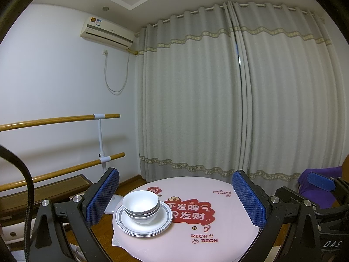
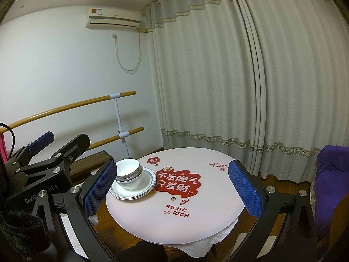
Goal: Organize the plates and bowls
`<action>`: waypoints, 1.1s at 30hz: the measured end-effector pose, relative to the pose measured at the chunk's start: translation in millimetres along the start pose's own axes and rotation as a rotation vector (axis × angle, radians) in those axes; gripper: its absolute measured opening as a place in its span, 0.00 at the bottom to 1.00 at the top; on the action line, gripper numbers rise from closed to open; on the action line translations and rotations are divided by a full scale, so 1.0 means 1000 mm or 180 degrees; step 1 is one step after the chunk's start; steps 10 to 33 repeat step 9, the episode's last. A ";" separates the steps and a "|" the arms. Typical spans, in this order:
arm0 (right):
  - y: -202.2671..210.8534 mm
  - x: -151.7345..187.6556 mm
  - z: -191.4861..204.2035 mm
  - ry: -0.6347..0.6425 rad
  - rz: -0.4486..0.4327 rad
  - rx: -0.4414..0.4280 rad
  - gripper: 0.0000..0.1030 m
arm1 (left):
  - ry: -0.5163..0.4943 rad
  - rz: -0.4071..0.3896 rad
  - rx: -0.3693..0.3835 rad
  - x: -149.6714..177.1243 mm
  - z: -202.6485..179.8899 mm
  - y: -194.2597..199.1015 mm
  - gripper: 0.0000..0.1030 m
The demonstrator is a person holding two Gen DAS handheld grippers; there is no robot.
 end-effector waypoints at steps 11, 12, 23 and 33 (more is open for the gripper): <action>0.000 0.000 0.000 -0.0006 0.0003 0.0000 1.00 | -0.0013 0.0001 -0.0008 0.000 -0.001 0.001 0.99; 0.000 0.000 0.000 -0.0006 0.0003 0.0000 1.00 | -0.0013 0.0001 -0.0008 0.000 -0.001 0.001 0.99; 0.000 0.000 0.000 -0.0006 0.0003 0.0000 1.00 | -0.0013 0.0001 -0.0008 0.000 -0.001 0.001 0.99; 0.000 0.000 0.000 -0.0006 0.0003 0.0000 1.00 | -0.0013 0.0001 -0.0008 0.000 -0.001 0.001 0.99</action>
Point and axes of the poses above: each gripper's, at about its wrist camera, not at the fingertips, and y roughly against the way its jaws point, z to its left, x to its underside, the point moved 1 cm from there along -y, roughly the way its jaws point, and after that the axes turned 6 degrees about -x, right-handed, at the moved point
